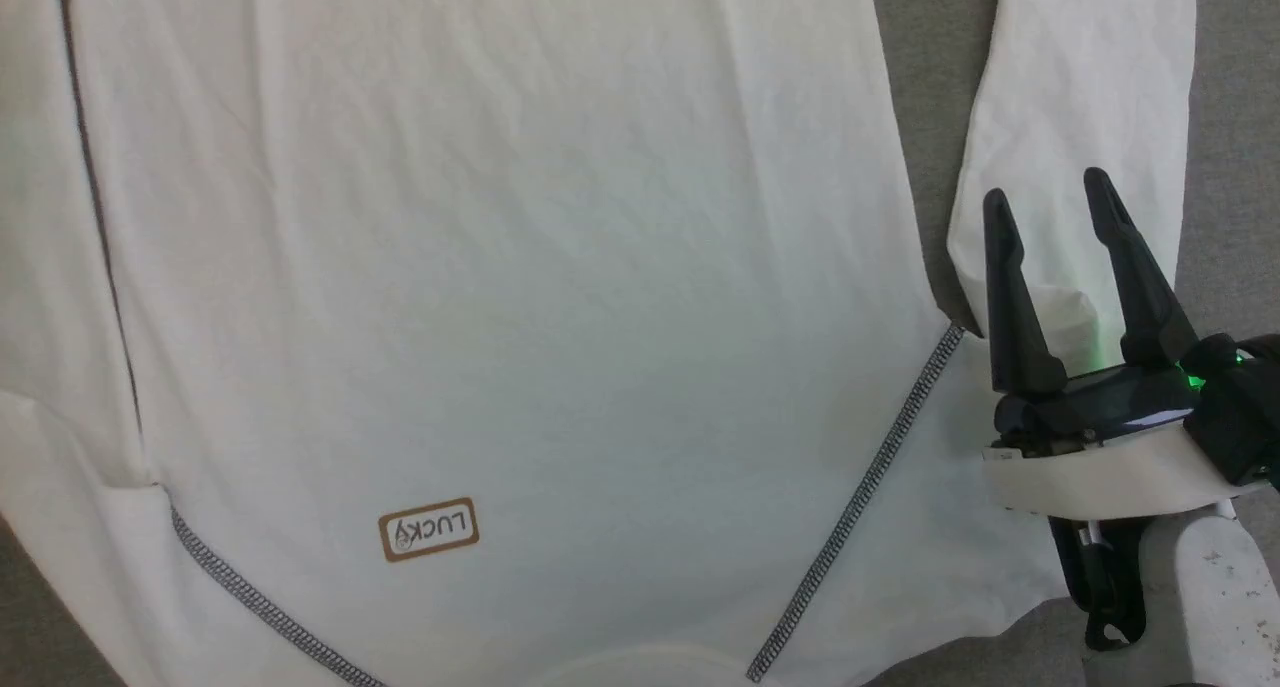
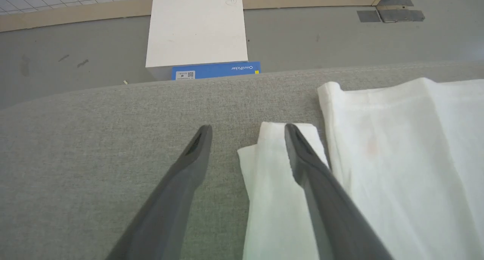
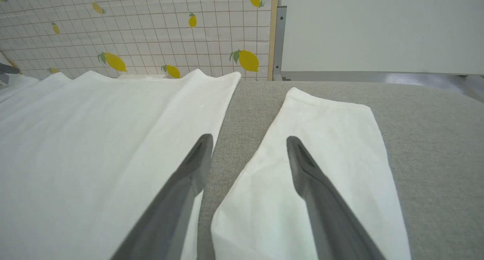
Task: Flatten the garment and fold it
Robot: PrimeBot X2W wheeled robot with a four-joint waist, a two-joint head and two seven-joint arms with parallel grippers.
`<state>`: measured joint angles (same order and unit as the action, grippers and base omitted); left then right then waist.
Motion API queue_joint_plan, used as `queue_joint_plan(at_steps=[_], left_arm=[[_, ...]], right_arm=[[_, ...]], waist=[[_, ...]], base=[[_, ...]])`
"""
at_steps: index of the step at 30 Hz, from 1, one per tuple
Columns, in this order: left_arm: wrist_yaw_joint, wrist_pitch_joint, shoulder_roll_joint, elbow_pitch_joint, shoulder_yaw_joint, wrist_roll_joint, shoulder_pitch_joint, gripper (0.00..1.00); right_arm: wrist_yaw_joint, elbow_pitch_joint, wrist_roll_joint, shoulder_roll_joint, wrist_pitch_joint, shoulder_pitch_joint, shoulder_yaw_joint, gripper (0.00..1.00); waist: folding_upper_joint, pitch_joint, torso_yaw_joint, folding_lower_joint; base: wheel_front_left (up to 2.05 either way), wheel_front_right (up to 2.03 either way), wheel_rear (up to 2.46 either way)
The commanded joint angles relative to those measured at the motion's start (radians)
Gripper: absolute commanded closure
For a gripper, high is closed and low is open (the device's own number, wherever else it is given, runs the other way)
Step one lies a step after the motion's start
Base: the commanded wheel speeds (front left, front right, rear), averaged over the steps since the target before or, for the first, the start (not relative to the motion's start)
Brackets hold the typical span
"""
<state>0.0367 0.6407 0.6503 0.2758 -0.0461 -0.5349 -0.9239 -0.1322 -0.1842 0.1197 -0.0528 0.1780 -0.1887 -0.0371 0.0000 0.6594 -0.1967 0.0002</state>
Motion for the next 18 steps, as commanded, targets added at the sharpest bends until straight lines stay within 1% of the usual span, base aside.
queue_joint_plan(at_steps=[1, 4, 7, 9, 11, 12, 14, 18], left_arm=[[-0.011, 0.022, 0.017, -0.003, 0.002, -0.001, -0.005, 0.00], [-0.040, 0.054, 0.027, -0.012, 0.011, -0.002, 0.005, 0.00], [-0.059, 0.081, 0.040, -0.017, 0.012, 0.003, 0.019, 0.00], [-0.064, 0.102, 0.042, -0.020, 0.011, -0.002, 0.027, 0.00], [-0.069, 0.116, 0.044, -0.026, 0.010, -0.006, 0.034, 0.87], [-0.070, 0.124, 0.046, -0.028, 0.008, -0.006, 0.039, 1.00], [-0.074, 0.124, 0.053, -0.037, 0.007, 0.000, 0.046, 1.00], [-0.078, 0.060, 0.057, -0.053, 0.012, 0.020, 0.053, 1.00]], right_arm=[[0.002, 0.005, 0.009, 0.002, 0.010, -0.020, -0.006, 0.00], [0.002, 0.014, 0.023, 0.002, 0.015, -0.023, -0.013, 0.00], [0.002, 0.021, 0.033, 0.002, 0.020, -0.026, -0.017, 0.00], [0.002, 0.025, 0.037, 0.002, 0.022, -0.027, -0.018, 0.00], [0.002, 0.029, 0.039, 0.002, 0.023, -0.028, -0.018, 0.00], [0.002, 0.031, 0.040, 0.002, 0.023, -0.028, -0.018, 0.00], [0.002, 0.036, 0.041, 0.002, 0.024, -0.030, -0.015, 0.00], [0.002, 0.044, 0.039, 0.002, 0.025, -0.032, -0.009, 0.00]], waist=[[0.0000, 0.040, -0.041, -0.0002], [0.0000, 0.045, -0.049, -0.0002], [0.0000, 0.048, -0.056, -0.0002], [0.0000, 0.049, -0.058, -0.0002], [0.0000, 0.048, -0.059, -0.0002], [0.0000, 0.047, -0.059, -0.0002], [0.0000, 0.043, -0.056, -0.0002], [0.0000, 0.016, -0.042, -0.0002]], base=[[0.00, 0.00, 0.00], [0.00, 0.00, 0.00], [0.00, 0.00, 0.00], [0.00, 0.00, 0.00], [0.00, 0.00, 0.00], [0.00, 0.00, 0.00], [0.00, 0.00, 0.00], [0.00, 0.00, 0.00]])
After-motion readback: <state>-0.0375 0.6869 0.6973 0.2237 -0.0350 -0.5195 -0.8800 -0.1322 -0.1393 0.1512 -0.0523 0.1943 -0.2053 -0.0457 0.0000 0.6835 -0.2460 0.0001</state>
